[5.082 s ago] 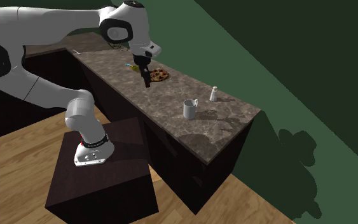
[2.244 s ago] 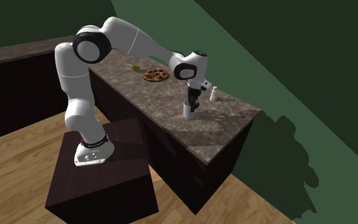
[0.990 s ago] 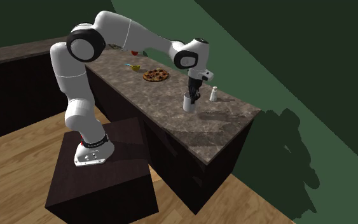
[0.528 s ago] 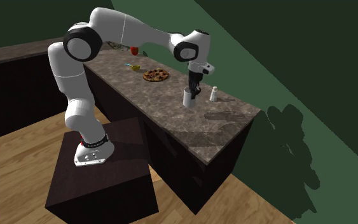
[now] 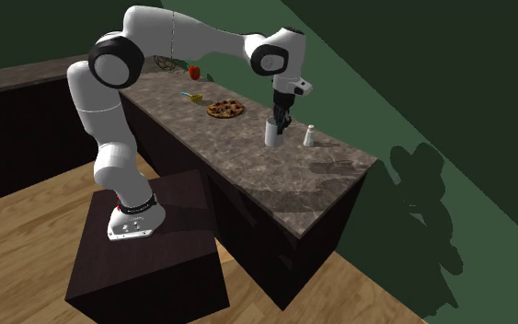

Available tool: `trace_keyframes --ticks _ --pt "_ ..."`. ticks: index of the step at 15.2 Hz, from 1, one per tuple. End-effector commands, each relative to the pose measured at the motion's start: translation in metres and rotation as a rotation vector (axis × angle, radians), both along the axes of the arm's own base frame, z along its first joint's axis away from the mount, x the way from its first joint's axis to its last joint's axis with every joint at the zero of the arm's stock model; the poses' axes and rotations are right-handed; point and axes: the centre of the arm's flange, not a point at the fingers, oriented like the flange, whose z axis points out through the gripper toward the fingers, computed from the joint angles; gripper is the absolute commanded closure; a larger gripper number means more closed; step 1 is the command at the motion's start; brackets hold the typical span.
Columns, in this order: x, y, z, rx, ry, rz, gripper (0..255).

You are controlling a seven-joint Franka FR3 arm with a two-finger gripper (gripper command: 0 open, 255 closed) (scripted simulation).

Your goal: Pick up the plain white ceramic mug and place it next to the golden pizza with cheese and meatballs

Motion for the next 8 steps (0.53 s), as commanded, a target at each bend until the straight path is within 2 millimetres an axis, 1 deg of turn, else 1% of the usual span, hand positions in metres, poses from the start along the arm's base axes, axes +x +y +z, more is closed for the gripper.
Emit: trace_keyframes --ticks 1,6,7,8 --pt "0.0 0.0 0.011 0.0 0.0 0.0 255" --pt "0.0 0.0 0.037 0.0 0.0 0.0 255" --pt "0.0 0.0 0.038 0.0 0.0 0.0 255" --pt "-0.007 0.011 0.038 0.0 0.0 0.0 255"
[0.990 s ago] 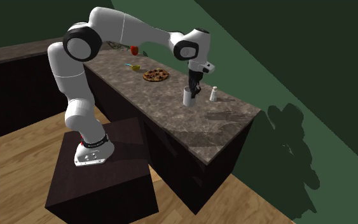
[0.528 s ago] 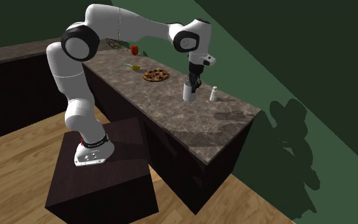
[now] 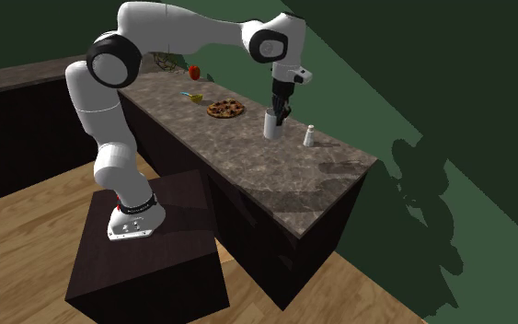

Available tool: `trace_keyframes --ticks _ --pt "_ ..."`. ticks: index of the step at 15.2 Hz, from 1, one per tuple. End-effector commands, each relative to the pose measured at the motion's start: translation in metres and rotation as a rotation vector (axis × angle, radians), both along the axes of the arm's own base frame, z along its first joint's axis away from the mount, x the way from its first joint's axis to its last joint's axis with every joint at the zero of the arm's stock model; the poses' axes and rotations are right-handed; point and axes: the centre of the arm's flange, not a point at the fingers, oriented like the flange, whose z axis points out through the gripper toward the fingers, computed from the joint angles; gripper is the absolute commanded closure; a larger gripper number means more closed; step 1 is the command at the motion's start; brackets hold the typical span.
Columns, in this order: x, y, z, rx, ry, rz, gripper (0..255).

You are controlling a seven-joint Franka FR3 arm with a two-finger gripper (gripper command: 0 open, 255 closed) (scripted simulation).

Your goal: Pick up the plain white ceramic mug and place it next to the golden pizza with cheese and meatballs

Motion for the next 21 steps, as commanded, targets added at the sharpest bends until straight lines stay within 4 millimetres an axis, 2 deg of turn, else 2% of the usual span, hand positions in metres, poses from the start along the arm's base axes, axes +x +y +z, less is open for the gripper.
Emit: trace_keyframes --ticks 1,21 --pt "-0.011 0.018 0.001 0.0 0.0 0.0 255" --pt "-0.149 0.243 0.002 0.0 0.0 0.0 255"
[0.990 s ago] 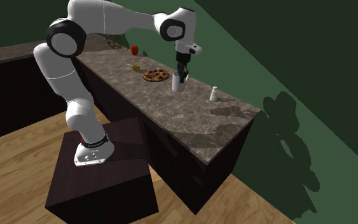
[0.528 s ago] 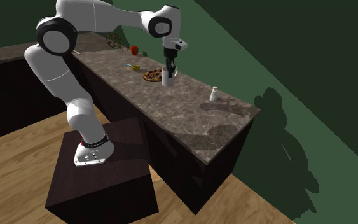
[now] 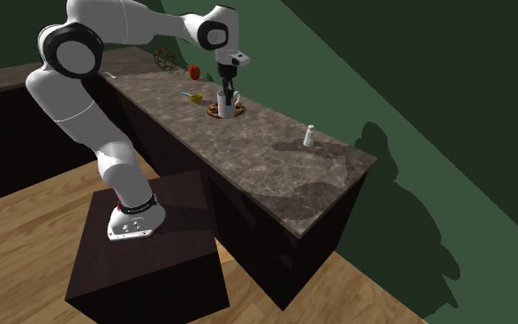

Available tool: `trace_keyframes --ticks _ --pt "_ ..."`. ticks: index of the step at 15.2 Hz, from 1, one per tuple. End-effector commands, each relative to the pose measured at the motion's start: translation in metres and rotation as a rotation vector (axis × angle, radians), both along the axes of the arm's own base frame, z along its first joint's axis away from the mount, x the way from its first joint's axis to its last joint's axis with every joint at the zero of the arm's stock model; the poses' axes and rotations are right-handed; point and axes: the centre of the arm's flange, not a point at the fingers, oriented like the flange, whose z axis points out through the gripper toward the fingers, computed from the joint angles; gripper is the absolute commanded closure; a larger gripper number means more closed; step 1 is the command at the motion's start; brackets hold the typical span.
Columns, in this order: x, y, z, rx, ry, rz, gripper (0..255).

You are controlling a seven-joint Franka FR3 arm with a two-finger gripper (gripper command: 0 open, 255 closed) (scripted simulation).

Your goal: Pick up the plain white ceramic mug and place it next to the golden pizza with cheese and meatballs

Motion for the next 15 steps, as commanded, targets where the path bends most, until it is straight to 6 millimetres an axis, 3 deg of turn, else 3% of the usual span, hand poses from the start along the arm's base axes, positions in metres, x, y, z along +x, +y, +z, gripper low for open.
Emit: trace_keyframes --ticks 1,15 --pt "-0.016 0.024 0.0 0.0 0.0 -0.001 255" --pt "-0.113 0.181 0.0 0.0 0.0 -0.001 255"
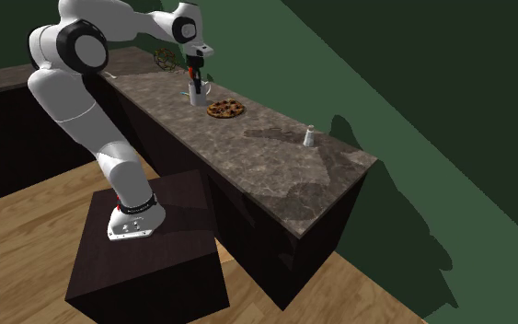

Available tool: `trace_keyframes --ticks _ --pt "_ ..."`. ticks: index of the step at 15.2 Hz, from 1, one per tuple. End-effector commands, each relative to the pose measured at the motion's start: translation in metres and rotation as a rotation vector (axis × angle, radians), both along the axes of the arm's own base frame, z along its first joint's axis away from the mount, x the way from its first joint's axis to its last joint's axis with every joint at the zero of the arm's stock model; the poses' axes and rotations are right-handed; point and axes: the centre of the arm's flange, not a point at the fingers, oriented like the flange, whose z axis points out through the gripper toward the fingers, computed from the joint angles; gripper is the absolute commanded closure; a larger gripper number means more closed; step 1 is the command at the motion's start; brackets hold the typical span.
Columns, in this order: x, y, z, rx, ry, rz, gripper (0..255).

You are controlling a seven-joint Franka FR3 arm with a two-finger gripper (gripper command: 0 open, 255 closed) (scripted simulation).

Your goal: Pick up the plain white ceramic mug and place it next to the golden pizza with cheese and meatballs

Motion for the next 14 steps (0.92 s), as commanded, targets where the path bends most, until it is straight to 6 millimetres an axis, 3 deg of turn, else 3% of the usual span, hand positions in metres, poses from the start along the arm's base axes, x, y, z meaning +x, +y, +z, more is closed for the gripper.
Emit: trace_keyframes --ticks 1,7,14 --pt "-0.014 0.023 0.001 0.0 0.0 -0.002 255" --pt "-0.059 0.097 0.001 0.0 0.0 -0.002 255" --pt "-0.059 0.097 -0.036 0.0 0.0 -0.002 255"
